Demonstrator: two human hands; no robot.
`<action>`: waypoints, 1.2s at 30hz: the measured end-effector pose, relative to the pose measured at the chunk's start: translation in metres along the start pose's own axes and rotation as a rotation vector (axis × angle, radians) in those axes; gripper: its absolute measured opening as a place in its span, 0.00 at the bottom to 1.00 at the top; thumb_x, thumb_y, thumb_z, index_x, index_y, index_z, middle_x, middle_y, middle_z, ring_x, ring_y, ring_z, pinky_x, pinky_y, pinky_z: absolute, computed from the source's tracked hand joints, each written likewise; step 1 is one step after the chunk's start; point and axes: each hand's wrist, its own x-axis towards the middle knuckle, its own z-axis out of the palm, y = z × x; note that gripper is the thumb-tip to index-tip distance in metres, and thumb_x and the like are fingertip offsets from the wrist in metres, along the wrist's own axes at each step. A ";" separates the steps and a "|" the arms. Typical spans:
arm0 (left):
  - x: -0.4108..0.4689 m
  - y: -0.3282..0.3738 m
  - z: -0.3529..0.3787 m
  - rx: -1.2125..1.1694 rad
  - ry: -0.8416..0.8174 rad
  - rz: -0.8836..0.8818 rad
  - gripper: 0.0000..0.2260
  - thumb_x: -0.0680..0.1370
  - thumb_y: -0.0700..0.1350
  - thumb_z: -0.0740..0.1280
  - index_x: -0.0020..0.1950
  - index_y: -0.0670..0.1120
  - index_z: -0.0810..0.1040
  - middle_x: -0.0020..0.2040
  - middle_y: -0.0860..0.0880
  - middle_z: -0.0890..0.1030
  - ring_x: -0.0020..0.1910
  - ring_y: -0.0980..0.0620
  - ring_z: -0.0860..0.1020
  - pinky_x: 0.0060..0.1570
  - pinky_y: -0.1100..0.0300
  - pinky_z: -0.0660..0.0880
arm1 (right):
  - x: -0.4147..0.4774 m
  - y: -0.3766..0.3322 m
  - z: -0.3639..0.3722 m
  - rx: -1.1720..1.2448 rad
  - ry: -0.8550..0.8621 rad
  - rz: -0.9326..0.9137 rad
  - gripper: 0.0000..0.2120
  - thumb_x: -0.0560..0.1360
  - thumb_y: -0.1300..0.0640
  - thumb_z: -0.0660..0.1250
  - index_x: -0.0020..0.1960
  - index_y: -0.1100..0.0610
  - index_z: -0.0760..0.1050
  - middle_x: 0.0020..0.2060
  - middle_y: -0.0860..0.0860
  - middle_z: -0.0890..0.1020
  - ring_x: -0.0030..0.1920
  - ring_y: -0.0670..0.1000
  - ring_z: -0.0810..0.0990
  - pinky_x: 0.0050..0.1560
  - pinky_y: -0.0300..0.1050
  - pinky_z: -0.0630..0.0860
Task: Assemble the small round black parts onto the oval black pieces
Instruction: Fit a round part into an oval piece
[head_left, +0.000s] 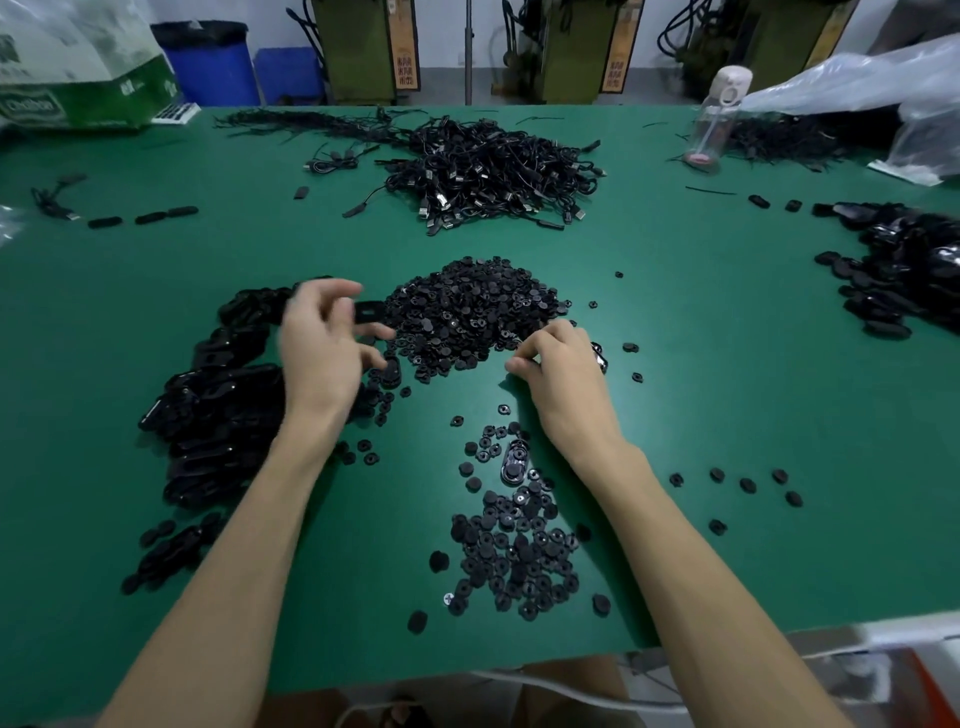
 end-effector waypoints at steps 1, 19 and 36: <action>-0.005 0.002 0.006 -0.057 -0.097 -0.035 0.10 0.87 0.36 0.57 0.60 0.42 0.77 0.58 0.43 0.78 0.40 0.53 0.85 0.31 0.62 0.79 | 0.000 -0.001 0.000 0.008 0.020 0.003 0.09 0.83 0.56 0.66 0.53 0.62 0.80 0.53 0.53 0.77 0.56 0.52 0.70 0.58 0.48 0.69; -0.038 -0.001 0.042 -0.223 -0.355 0.038 0.07 0.84 0.37 0.65 0.59 0.42 0.81 0.35 0.47 0.77 0.31 0.57 0.73 0.28 0.65 0.70 | -0.004 -0.020 -0.005 1.142 -0.262 0.271 0.16 0.82 0.52 0.69 0.54 0.66 0.82 0.44 0.58 0.86 0.42 0.50 0.84 0.41 0.40 0.79; -0.038 -0.002 0.041 -0.225 -0.396 0.013 0.09 0.81 0.33 0.69 0.60 0.41 0.83 0.54 0.45 0.86 0.52 0.52 0.85 0.52 0.57 0.82 | -0.003 -0.014 -0.004 0.934 0.040 0.137 0.04 0.80 0.63 0.71 0.53 0.58 0.82 0.44 0.50 0.87 0.44 0.45 0.84 0.43 0.42 0.80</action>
